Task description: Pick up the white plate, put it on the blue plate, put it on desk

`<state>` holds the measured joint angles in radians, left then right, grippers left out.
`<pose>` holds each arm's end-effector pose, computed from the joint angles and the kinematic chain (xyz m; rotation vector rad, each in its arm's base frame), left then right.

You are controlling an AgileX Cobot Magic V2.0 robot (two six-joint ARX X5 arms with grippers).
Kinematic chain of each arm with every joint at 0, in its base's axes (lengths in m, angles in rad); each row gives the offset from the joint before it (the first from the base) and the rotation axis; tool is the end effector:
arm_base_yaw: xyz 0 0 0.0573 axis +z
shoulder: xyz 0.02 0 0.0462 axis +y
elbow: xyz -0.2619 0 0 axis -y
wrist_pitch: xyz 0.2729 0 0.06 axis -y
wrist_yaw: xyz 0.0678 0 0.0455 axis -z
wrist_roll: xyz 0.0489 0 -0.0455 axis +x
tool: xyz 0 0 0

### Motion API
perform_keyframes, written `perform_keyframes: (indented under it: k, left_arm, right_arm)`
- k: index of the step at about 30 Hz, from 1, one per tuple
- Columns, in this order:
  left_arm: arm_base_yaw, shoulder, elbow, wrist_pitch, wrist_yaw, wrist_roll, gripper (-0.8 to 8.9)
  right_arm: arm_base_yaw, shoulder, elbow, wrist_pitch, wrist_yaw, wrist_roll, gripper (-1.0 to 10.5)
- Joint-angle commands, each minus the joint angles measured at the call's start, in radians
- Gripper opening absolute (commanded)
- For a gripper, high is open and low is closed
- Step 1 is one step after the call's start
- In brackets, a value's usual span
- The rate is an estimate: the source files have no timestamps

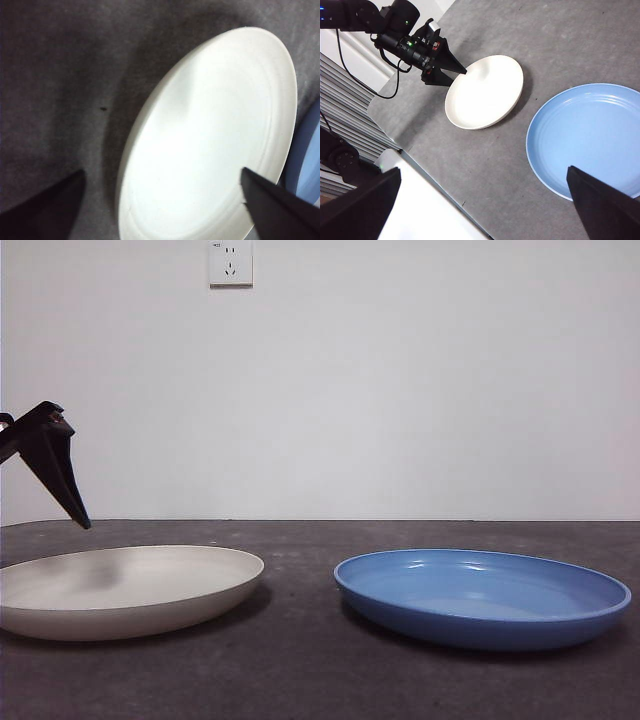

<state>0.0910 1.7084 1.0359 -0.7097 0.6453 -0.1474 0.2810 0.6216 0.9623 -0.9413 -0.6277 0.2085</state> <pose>0.3281 0.0004 0.1349 -0.6258 1.3441 -0.3677 0.1197 0.0644 0.3431 0.2952 0.7027 0.8149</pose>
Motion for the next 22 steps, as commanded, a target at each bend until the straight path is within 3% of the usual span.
perform_keyframes:
  k: [1,4,14,18,22]
  left_arm:
    - [0.0,0.019,0.022,0.003,0.006,0.001,3.57]
    - [0.0,0.02,0.022,0.002,0.006,0.001,2.74]
    - [-0.001,0.026,0.022,-0.002,-0.023,0.005,2.63]
    - [-0.007,0.027,0.022,-0.005,-0.051,0.005,2.33]
    - [-0.007,0.027,0.022,-0.003,-0.052,0.006,1.4]
  right_arm:
    - [0.005,0.005,0.018,0.007,0.0,-0.016,6.8]
    - [0.005,0.005,0.018,0.014,0.0,-0.016,6.8]
    - [0.005,0.005,0.018,0.019,0.0,-0.015,6.8]
    - [0.005,0.005,0.018,0.02,-0.001,-0.015,6.8]
    - [0.005,0.005,0.018,0.02,-0.001,-0.015,6.8]
